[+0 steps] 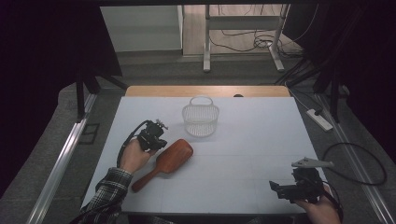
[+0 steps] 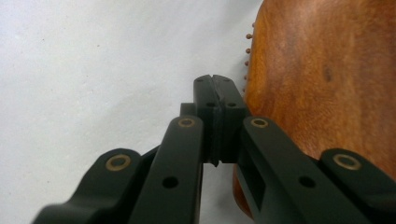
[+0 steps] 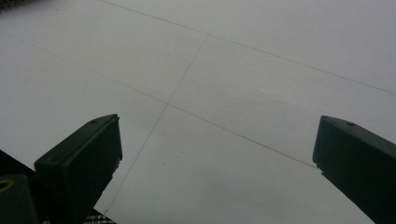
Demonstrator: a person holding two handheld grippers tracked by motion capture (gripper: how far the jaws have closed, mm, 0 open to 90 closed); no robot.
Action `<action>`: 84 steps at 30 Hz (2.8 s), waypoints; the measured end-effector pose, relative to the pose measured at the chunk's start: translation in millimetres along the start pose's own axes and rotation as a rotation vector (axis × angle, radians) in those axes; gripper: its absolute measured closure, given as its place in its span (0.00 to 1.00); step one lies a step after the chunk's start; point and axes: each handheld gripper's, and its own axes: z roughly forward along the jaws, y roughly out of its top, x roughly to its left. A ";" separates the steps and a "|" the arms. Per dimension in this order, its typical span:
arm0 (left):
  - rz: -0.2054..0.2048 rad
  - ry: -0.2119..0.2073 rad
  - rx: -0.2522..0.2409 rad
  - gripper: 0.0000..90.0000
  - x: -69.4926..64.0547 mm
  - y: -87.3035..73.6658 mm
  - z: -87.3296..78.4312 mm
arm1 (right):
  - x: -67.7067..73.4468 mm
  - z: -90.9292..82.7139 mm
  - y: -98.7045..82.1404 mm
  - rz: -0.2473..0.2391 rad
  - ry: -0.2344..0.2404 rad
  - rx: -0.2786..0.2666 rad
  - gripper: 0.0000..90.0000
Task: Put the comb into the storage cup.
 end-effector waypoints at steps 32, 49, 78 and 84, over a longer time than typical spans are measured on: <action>-0.084 -0.074 -0.172 0.23 -5.8 -56.9 -51.1 | 5.1 -3.6 -1.3 -0.052 0.004 -0.038 0.00; -0.102 -0.086 -0.207 0.02 -12.1 -87.2 -71.1 | 5.7 -3.4 -1.0 -0.057 0.005 -0.035 0.00; -0.009 -0.061 -0.156 0.00 -26.2 -98.0 -43.9 | 6.2 -2.9 -0.6 -0.066 0.011 -0.032 0.00; -0.004 -0.087 -0.136 0.00 -25.5 -97.9 -31.8 | 6.5 -2.3 -0.4 -0.067 0.010 -0.029 0.00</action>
